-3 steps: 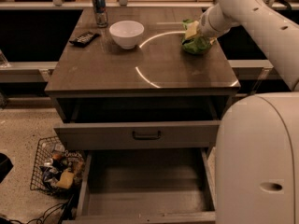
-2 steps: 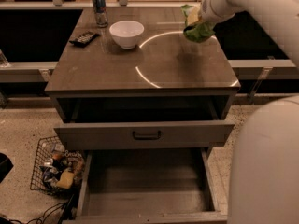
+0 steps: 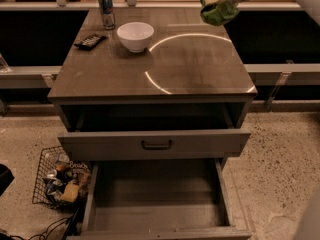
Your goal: Place green jalapeno chip bag into middle drawer
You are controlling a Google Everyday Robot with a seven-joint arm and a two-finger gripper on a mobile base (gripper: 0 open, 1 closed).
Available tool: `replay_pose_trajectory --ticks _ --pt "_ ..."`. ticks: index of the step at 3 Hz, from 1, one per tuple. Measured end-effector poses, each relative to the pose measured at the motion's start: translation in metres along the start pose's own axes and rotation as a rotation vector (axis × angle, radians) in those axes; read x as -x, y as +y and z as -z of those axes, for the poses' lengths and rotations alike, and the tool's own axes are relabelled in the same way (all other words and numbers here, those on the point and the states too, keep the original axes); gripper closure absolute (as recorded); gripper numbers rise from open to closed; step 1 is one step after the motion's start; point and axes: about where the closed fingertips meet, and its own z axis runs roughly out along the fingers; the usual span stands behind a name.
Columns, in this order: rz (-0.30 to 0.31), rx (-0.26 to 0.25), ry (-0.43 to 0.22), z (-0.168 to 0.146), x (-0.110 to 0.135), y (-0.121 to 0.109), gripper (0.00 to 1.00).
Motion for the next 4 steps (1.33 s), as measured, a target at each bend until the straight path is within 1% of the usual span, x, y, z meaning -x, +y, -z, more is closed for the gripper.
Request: replay_pose_trajectory --ticks 1,2,3,4 --pt "0.036 0.048 -0.025 0.029 0.0 0.007 1.0" --pt "0.082 0.128 -0.032 0.061 -0.015 0.014 1.0" --pt "0.13 0.194 -0.068 0.099 -0.039 0.02 1.0" --pt "0.204 0.251 -0.069 0.123 -0.075 0.031 1.0"
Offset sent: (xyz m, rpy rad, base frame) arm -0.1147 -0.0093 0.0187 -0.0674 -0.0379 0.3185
